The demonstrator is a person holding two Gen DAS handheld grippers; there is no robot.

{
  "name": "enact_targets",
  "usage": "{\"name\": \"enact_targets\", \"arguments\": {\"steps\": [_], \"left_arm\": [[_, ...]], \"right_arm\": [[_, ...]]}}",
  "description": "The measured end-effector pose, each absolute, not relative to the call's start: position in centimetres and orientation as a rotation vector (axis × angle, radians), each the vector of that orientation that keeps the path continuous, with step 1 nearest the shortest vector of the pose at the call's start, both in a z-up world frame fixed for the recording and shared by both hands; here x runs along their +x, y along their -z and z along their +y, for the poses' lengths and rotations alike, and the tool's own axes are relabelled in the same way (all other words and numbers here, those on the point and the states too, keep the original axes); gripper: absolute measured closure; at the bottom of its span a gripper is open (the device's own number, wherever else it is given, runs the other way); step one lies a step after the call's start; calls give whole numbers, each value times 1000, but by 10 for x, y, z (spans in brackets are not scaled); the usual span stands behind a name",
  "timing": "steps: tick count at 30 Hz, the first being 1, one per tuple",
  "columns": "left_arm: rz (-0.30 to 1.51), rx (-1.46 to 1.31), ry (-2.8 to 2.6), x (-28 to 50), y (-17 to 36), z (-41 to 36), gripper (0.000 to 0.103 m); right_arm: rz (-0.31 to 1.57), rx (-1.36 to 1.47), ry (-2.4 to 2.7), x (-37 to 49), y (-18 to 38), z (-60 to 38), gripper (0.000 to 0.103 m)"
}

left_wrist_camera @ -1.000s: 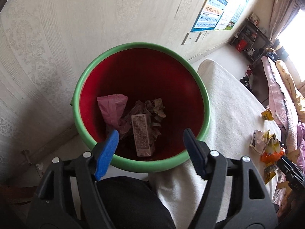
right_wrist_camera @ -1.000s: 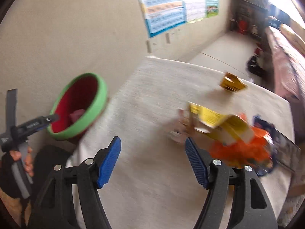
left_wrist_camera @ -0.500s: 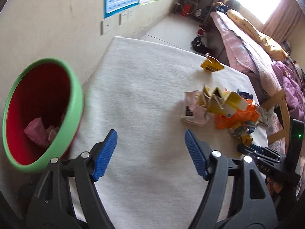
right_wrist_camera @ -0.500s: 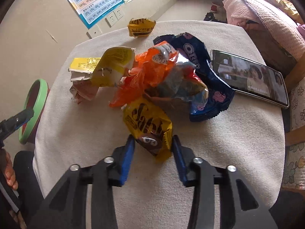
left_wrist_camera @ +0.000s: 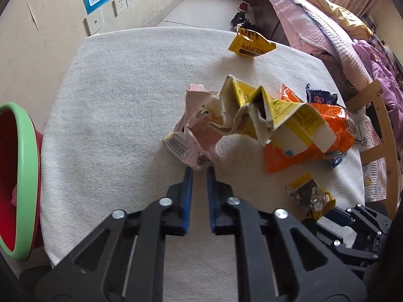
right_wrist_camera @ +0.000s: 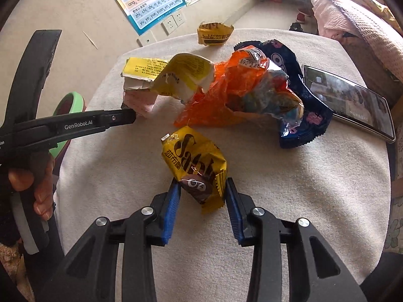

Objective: Collect trash
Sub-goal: 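Move both tools back over the table toward the remaining wrappers, then grasp the pink-white paper wrapper with the left tool while the right tool grasps the yellow chocolate wrapper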

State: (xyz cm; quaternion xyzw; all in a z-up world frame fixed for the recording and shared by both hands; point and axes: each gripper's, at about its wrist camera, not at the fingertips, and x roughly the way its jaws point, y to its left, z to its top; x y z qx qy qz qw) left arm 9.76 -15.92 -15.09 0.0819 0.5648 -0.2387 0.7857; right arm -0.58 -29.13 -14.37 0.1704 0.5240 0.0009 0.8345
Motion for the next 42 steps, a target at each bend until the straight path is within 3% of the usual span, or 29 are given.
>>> {"name": "enact_targets", "arguments": {"steps": [2,11,12,13,14,15,19,34,36,38,42], "left_arm": [[1216,174,514,92,151,-150,100],[1216,101,453,70,141,-96,98],[1215,89,448,73,140,-94,94],[1215,74,450,75,139,-93,78],[1204,61,449,78,136,-93,53],[1182,53,448,80,132,-95,45],[1122,105,495,90,124,-121,39],[1176,264,521,130,159,-182,39],[1184,273,526,132,162,-186,42],[1177,274,530,132,161,-187,51],[1164,248,534,127,155,-181,52]], "right_arm": [[1111,353,-10,-3,142,-287,68],[1118,304,-68,4,139,-265,66],[1121,303,-72,5,140,-262,65],[1124,304,-77,5,140,-261,57],[1124,307,-80,5,140,-260,51],[1118,312,-79,6,140,-260,44],[1100,322,-64,4,137,-263,43],[1097,390,-37,3,146,-280,42],[1096,393,-40,3,146,-280,42],[1096,396,-39,2,146,-280,42],[1095,399,-34,2,146,-281,42]]}}
